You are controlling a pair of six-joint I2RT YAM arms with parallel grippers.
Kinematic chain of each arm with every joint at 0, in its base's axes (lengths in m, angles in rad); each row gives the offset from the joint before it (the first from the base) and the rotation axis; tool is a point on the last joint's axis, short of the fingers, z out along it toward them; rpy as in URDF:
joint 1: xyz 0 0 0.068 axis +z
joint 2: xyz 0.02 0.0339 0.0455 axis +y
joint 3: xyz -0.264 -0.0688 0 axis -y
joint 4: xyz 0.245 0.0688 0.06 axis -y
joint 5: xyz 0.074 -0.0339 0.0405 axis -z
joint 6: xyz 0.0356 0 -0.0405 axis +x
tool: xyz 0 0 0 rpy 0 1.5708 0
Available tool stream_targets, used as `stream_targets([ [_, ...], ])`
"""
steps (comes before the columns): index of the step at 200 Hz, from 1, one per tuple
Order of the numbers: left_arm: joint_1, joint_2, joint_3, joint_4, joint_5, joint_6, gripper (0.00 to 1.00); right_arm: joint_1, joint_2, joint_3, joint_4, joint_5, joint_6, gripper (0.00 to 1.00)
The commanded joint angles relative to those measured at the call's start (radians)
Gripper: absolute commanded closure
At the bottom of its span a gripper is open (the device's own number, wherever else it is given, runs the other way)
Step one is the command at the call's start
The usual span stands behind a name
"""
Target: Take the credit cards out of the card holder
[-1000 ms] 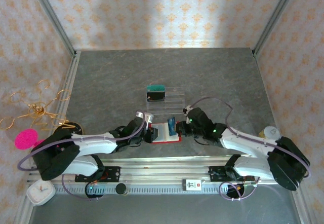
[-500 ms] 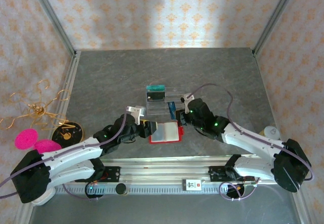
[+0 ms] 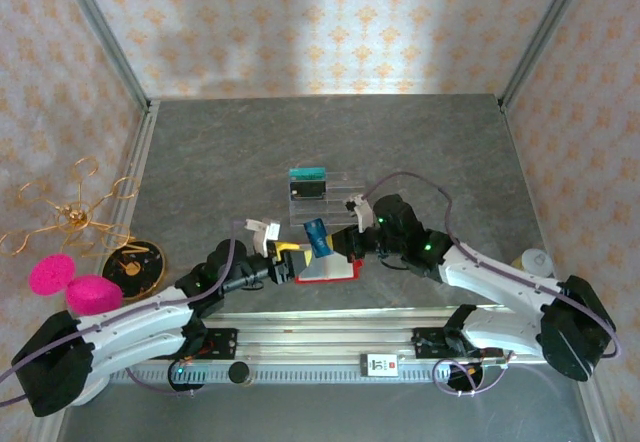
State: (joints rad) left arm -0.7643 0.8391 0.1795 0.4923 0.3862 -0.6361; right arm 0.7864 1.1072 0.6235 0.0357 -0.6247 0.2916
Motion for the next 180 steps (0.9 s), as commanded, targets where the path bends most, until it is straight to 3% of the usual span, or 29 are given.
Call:
stream_targets([
  [1, 0.010, -0.036, -0.039, 0.211, 0.077, -0.034, 0.41, -0.001, -0.040, 0.006, 0.062, -0.109, 0.023, 1.00],
  [39, 0.012, -0.068, -0.086, 0.319, 0.083, -0.070, 0.47, -0.001, -0.086, 0.002, 0.071, -0.154, 0.034, 1.00],
  [180, 0.012, -0.051, -0.109, 0.474, 0.111, -0.082, 0.72, 0.001, -0.098, -0.080, 0.221, -0.248, 0.136, 1.00],
])
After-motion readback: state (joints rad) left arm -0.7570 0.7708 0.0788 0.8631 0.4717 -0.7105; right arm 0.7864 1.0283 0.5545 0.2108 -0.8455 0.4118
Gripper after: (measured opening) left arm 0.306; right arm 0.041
